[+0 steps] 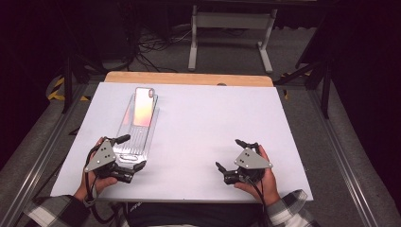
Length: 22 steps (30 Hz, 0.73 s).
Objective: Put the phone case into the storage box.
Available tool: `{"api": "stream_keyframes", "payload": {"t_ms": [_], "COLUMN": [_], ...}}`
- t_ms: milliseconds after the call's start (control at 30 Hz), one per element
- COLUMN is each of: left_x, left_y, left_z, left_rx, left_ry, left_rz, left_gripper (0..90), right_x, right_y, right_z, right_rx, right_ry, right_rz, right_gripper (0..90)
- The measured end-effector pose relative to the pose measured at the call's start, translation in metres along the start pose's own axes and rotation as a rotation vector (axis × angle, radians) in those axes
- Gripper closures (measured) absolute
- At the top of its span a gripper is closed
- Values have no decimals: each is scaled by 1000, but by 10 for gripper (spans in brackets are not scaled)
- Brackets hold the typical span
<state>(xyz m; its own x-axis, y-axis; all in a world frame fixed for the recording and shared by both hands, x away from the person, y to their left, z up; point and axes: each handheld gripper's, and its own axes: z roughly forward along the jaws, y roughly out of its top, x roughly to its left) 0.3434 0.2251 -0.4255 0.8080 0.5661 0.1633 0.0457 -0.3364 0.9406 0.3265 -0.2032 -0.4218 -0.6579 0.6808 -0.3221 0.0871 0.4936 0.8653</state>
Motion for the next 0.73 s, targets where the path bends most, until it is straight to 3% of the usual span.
{"api": "stream_keyframes", "payload": {"t_ms": [733], "left_x": [1], "left_y": [-1], "left_z": [0], "left_rx": [12], "left_ry": [23], "left_rz": [-2], "left_gripper": [20], "right_x": [-5], "right_y": [-1], "right_z": [2], "right_rx": [-9], "right_ry": [0], "right_rz": [34], "right_gripper": [45]}}
